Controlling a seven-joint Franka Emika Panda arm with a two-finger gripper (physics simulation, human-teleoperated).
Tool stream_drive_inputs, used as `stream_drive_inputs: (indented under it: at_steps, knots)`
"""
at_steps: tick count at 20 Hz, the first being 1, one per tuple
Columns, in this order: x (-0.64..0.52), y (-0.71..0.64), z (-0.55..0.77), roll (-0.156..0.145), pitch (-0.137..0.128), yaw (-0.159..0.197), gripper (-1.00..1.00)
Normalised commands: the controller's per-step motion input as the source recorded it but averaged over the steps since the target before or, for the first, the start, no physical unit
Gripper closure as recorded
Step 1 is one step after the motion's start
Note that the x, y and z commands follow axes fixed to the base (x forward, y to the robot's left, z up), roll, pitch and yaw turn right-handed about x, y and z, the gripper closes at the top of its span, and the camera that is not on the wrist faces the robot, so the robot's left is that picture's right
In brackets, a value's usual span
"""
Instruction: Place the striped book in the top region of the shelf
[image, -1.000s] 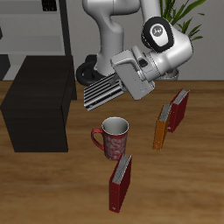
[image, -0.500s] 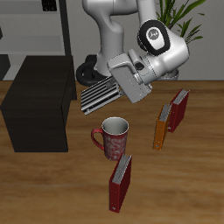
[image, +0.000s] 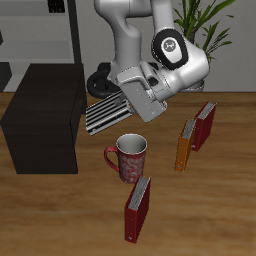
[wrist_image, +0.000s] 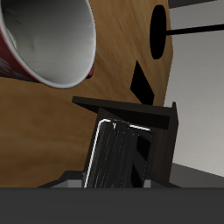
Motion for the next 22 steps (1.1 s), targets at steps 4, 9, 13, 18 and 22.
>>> stream_drive_inputs:
  at_steps: [4,9,13,18,22]
  knots:
    - [0.06,-0.18,-0.05,-0.018,0.010,-0.002,1.00]
    - [0.08,-0.17,-0.09,-0.019,0.010,0.004,1.00]
    - [0.03,-0.14,-0.11,-0.010,0.017,0.007,1.00]
    - [0.04,-0.13,-0.12,-0.012,0.008,0.009,1.00]
    - [0.00,-0.17,-0.14,-0.018,0.025,0.007,1.00]
